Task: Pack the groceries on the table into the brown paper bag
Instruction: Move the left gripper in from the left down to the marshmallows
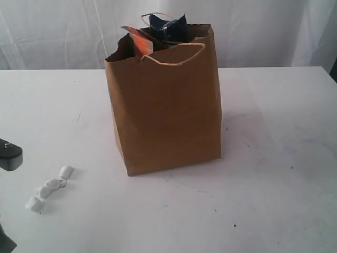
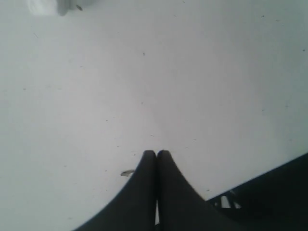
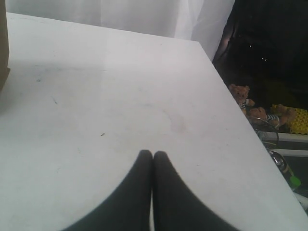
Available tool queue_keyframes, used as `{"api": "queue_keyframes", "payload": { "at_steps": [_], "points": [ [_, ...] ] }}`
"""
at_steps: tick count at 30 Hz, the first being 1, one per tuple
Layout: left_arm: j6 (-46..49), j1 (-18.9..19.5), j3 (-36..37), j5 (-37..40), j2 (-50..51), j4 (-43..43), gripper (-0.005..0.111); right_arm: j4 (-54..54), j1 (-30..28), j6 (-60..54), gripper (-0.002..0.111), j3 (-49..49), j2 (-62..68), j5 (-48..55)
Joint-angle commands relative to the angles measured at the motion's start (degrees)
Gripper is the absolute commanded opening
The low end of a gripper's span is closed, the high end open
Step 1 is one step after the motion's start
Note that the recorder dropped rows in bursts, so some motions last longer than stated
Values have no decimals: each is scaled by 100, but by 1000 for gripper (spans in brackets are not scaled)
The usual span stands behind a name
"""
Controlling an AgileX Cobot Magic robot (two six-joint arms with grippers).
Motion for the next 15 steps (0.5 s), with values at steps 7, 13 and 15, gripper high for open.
{"api": "queue_keyframes", "payload": {
  "at_steps": [7,13,15],
  "points": [
    [-492,1359,141,111,-72,1142,0,-43,-43,32,0,5,-35,-11],
    [13,1953,194,-312,-115,158,0,-43,-43,32,0,5,-35,-11],
    [311,1953,194,-562,-115,-296,0,-43,-43,32,0,5,-35,-11]
  ]
}}
